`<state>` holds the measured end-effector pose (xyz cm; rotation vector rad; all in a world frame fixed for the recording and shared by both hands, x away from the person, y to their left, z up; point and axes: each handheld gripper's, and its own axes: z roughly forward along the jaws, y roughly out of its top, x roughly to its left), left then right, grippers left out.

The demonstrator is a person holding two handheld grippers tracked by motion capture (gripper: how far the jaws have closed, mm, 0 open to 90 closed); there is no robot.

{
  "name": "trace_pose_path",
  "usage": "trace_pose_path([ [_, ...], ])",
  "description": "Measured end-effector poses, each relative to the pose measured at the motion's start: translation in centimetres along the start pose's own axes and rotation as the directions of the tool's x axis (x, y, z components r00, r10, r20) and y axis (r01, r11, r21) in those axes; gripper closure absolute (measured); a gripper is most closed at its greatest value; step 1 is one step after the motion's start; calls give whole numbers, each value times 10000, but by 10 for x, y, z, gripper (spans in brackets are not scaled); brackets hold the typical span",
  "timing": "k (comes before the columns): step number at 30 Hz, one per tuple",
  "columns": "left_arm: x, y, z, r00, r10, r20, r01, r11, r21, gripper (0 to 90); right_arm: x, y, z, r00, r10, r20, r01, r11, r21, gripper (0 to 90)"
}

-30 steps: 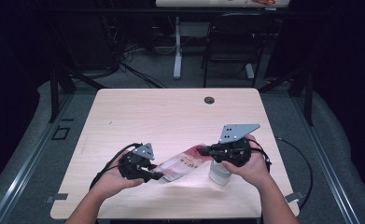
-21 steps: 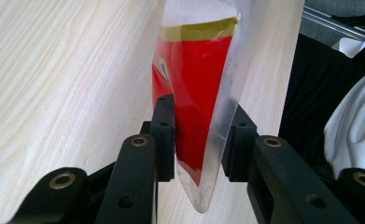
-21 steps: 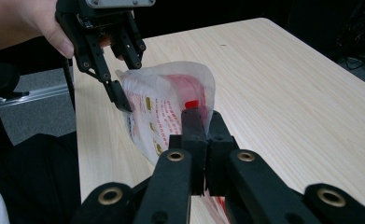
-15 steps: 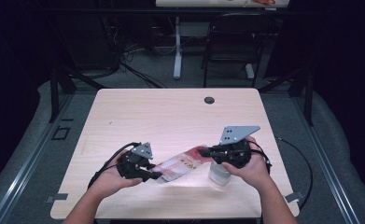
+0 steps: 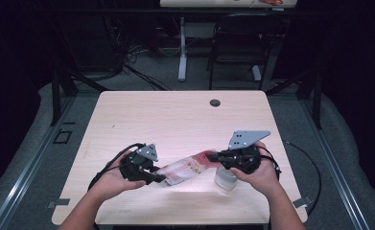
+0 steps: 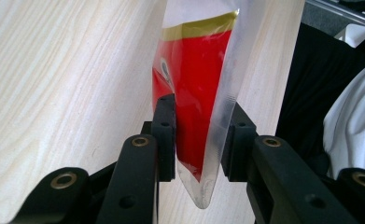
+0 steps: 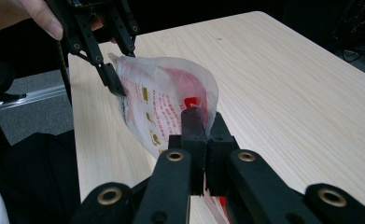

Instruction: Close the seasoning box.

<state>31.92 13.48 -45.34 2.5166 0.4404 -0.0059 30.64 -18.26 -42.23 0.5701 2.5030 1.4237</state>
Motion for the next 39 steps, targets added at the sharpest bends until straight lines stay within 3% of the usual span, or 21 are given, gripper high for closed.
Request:
trace_pose_path([
  [15, 1, 6, -10, 9997, 209, -120, -206, 9996, 199, 720, -2, -4, -2, 9999, 112, 27, -112, 9999, -7, 890],
  [39, 0, 17, -23, 9991, 352, -256, -352, 9994, -6, 725, -8, -9, -8, 9992, 370, 125, -369, 9993, -86, 888],
])
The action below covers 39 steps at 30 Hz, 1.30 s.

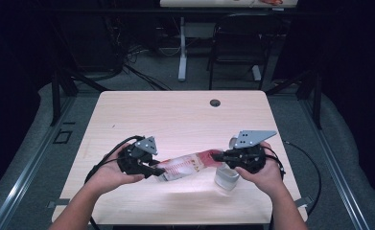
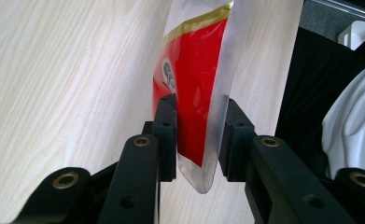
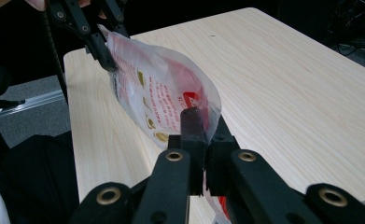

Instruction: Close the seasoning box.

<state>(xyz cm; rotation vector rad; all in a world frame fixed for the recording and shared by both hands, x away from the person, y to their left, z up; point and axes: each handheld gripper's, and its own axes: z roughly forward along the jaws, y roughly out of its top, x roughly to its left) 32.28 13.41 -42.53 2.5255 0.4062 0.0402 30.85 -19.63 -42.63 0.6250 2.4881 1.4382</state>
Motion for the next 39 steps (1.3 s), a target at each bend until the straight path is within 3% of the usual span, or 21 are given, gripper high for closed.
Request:
trace_pose_path([
  [39, 1, 24, -19, 9993, 345, -110, -349, 9986, -392, 739, -11, -8, -12, 9989, 433, 168, -431, 9990, -110, 881],
])
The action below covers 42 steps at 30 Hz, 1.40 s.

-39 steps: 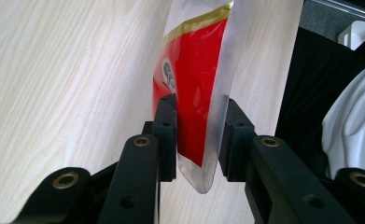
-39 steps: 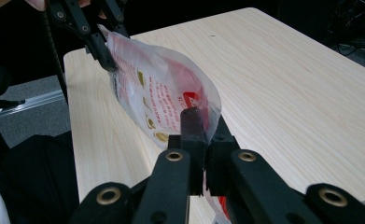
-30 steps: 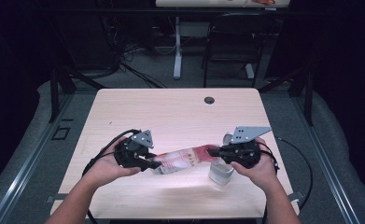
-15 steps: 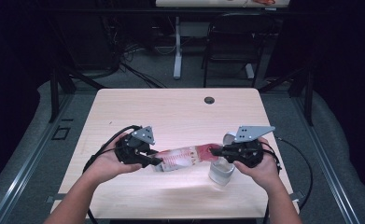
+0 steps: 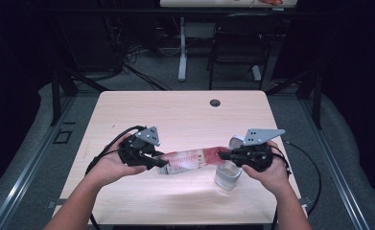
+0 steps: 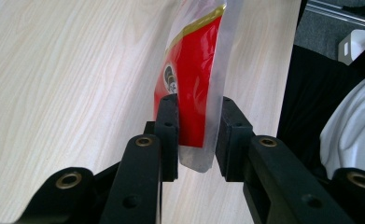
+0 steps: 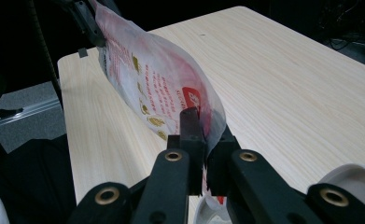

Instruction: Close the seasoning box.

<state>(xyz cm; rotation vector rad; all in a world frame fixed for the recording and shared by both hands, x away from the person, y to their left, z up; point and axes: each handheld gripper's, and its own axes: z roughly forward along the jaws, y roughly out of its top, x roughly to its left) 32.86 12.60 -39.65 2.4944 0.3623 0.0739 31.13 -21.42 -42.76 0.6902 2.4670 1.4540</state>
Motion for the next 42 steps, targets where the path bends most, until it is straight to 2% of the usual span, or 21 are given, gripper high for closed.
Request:
trace_pose_path([
  [21, -2, 6, -4, 9999, 116, 4, -116, 9999, -120, 742, 0, 0, -6, 10000, 2, 64, -2, 10000, -7, 880],
  [29, -2, 8, -1, 9999, 153, 28, -153, 9999, -2, 743, -4, -3, -5, 9999, 101, 36, -102, 9998, 191, 877],
  [42, -2, 13, -3, 9998, 208, 43, -208, 9997, -85, 745, -6, -6, -6, 9997, 235, -40, -234, 9996, 149, 874],
])
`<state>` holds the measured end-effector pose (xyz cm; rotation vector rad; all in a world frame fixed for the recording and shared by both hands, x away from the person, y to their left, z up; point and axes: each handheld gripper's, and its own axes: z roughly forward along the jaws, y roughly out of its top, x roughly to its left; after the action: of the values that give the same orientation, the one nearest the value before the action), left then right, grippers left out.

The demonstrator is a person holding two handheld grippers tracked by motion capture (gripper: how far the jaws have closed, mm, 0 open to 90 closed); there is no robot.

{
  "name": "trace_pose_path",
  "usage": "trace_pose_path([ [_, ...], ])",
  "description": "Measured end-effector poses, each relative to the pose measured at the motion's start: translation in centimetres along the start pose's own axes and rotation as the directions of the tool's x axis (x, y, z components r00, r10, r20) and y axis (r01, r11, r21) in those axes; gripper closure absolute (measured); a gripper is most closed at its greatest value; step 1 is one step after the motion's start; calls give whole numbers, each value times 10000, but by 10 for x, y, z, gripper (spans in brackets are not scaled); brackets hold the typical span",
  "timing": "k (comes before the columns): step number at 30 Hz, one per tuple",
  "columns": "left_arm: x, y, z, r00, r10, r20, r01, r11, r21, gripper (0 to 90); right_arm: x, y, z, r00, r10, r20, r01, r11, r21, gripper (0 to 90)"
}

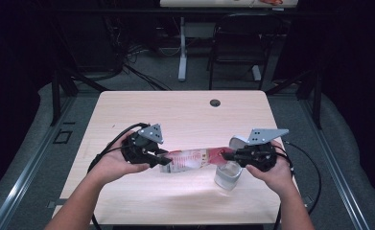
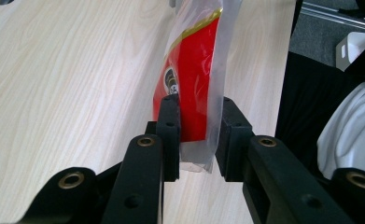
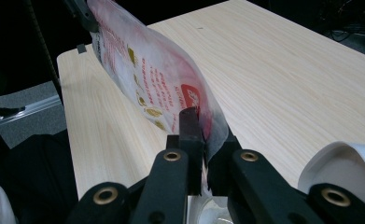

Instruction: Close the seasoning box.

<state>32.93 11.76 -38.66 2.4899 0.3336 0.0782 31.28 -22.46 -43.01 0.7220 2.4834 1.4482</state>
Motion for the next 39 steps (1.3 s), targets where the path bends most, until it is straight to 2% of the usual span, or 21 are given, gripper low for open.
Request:
trace_pose_path([
  [17, 1, 5, -2, 10000, 53, 26, -53, 10000, 3, 749, -2, -1, -1, 10000, 15, 43, -15, 10000, 61, 865],
  [29, 2, 9, -3, 10000, 69, 23, -69, 10000, -14, 752, -1, 0, -2, 9990, -96, 448, 88, 9998, 174, 800],
  [39, 3, 11, -4, 10000, 65, -21, -65, 10000, 4, 752, 0, 2, -10, 9980, -145, 618, 154, 9998, -136, 805],
])
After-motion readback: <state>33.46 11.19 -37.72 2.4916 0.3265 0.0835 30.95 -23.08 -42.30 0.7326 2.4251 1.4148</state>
